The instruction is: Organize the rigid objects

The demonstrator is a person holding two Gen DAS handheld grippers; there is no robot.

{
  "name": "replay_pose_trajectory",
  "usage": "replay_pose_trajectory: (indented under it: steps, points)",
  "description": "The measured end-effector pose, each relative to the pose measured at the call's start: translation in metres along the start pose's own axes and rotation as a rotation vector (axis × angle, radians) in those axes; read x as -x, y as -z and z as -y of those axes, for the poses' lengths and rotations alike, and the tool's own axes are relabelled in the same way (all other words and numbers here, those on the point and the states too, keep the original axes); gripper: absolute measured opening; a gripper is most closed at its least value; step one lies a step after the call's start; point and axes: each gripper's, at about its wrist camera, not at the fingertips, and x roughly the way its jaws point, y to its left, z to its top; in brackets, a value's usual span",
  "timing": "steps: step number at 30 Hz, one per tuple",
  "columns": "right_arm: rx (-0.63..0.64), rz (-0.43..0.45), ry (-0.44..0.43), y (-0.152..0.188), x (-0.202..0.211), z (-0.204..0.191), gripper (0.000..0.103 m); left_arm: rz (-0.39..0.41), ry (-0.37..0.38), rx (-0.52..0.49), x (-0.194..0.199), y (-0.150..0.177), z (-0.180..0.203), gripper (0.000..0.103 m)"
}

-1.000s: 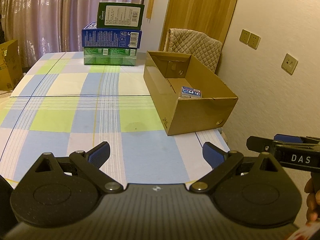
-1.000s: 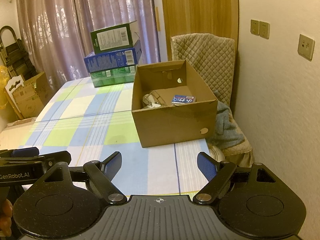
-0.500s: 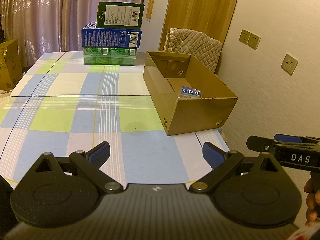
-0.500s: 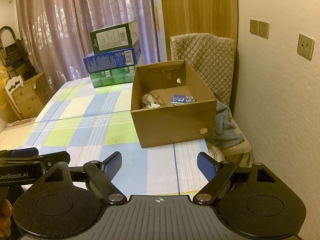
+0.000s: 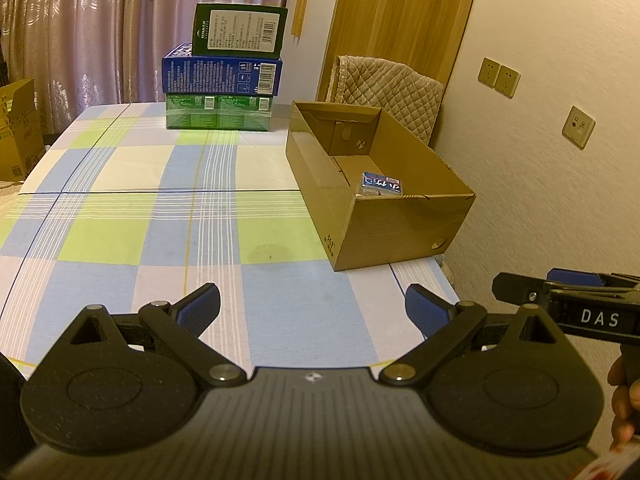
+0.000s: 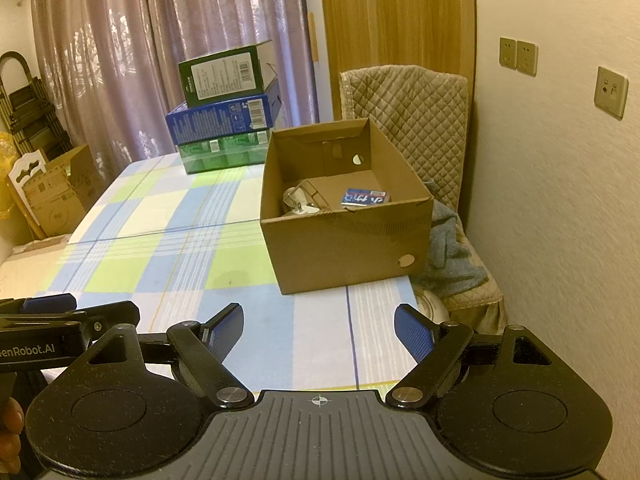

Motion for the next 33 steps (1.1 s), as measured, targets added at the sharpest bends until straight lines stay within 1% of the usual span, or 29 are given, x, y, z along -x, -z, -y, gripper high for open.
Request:
replay_pose_trajectory:
  steps: [33]
  points:
    - [0.002, -0.001, -0.002, 0.0008, -0.0022, 0.0024, 0.080, -0.004, 0.005, -0.001, -0.0063, 0.0007, 0.0012, 0.098]
